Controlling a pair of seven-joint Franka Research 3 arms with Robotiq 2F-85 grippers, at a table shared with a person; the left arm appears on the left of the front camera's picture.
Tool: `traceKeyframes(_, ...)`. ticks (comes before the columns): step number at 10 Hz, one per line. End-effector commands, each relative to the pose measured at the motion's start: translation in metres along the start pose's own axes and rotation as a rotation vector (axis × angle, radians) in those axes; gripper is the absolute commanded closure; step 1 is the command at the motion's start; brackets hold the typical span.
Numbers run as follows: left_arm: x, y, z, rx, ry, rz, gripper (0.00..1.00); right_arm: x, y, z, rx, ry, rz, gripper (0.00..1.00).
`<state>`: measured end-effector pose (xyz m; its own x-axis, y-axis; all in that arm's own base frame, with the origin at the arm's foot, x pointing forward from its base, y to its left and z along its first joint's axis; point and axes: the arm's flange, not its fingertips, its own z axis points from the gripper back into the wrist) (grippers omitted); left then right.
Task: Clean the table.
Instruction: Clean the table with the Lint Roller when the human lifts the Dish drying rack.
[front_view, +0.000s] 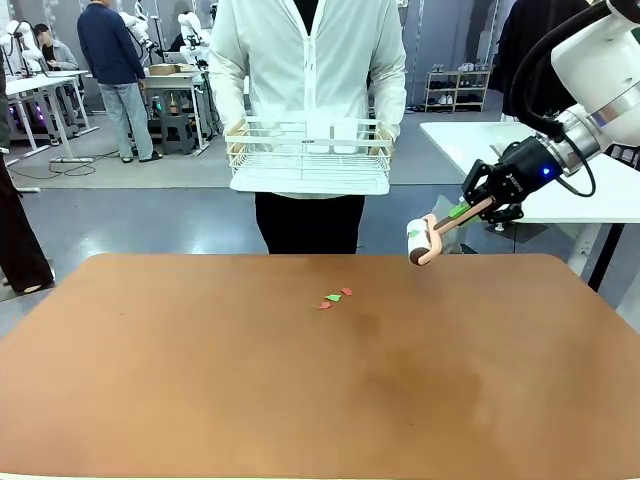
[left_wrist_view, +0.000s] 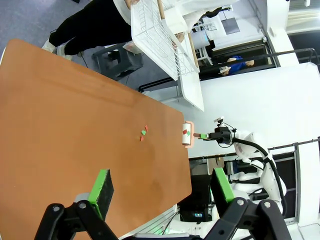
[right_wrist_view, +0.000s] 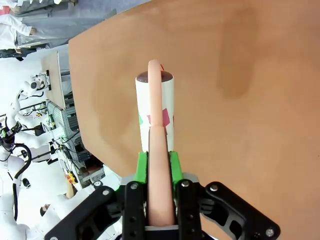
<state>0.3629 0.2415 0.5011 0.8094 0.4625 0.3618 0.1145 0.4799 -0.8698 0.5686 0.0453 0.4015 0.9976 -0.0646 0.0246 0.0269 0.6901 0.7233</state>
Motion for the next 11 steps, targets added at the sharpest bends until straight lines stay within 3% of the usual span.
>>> traceKeyframes(1, 0.0, 0.0, 0.003, -0.024, -0.006, -0.005, 0.0, 0.001, -0.002, -0.002, 0.004, 0.004, 0.001, 0.79)
traceKeyframes(3, 0.0, 0.0, 0.003, -0.024, -0.006, -0.005, 0.0, 0.0, -0.002, -0.001, 0.0, 0.002, -0.004, 0.79)
traceKeyframes(7, 0.0, 0.0, 0.003, -0.024, -0.006, -0.005, 0.0, 0.041, -0.013, -0.066, -0.019, 0.08, 0.01, 0.79)
traceKeyframes(11, 0.0, 0.0, 0.003, -0.024, -0.006, -0.005, 0.0, 0.049, -0.023, -0.093, -0.046, 0.115, -0.017, 0.79)
